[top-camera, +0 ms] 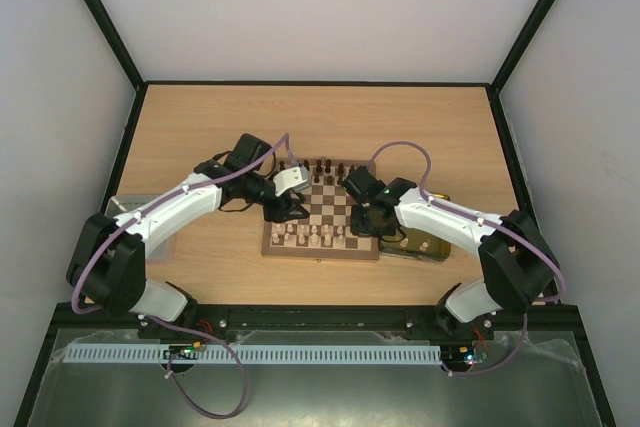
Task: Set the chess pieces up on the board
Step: Place the chess piece on the chessboard.
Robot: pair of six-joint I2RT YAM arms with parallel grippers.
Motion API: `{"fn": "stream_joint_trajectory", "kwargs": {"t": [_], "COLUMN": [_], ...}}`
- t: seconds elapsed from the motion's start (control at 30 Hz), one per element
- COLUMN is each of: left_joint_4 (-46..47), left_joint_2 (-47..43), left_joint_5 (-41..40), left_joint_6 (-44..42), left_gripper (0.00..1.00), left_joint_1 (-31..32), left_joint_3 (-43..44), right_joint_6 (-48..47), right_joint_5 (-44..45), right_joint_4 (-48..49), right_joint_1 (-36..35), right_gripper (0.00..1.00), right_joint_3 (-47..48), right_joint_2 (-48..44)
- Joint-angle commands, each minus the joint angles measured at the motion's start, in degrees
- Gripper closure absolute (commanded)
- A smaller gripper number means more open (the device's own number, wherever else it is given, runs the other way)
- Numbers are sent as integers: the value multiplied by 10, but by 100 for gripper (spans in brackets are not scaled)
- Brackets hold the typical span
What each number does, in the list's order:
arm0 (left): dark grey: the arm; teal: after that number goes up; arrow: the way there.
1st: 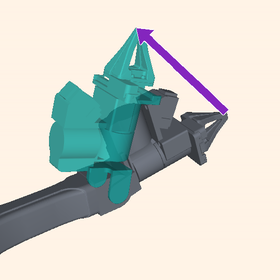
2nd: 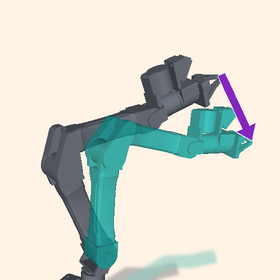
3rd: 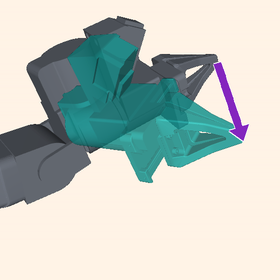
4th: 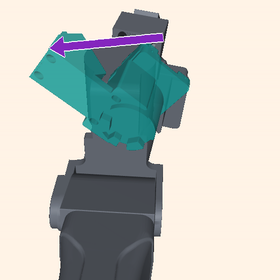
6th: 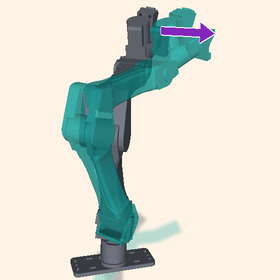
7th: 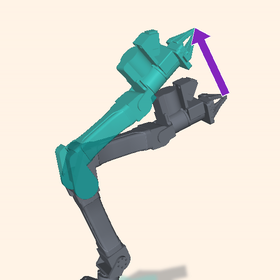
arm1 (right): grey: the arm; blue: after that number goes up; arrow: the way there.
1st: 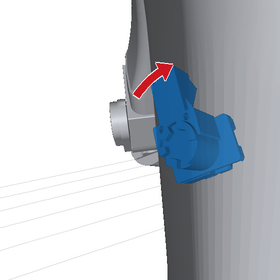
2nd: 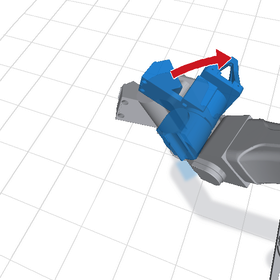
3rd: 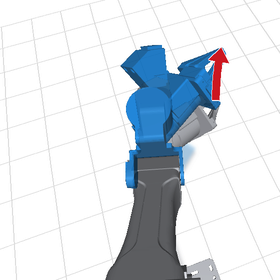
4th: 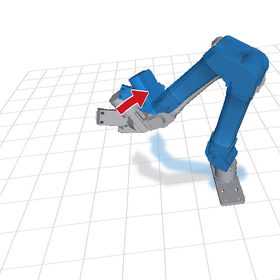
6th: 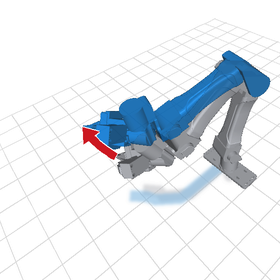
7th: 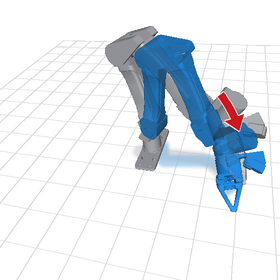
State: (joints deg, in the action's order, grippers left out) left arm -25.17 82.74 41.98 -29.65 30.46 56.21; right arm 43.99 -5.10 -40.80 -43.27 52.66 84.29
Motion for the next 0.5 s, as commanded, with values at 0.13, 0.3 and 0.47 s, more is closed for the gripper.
{"fn": "stream_joint_trajectory", "kwargs": {"t": [0.13, 0.3, 0.47], "left_joint_4": [-7, -7, -7], "left_joint_2": [-6, -5, -4], "left_joint_5": [11, 12, 12], "left_joint_6": [-12, -12, -12], "left_gripper": [53, 53, 53], "left_joint_1": [-3, -3, -3], "left_joint_3": [-1, 0, 0], "right_joint_6": [0, 0, 0], "right_joint_5": [28, 30, 27], "right_joint_4": [-18, -21, -20], "right_joint_1": [-3, -4, -4], "right_gripper": [94, 94, 92], "right_joint_3": [15, 21, 22], "right_joint_2": [11, 14, 15]}}
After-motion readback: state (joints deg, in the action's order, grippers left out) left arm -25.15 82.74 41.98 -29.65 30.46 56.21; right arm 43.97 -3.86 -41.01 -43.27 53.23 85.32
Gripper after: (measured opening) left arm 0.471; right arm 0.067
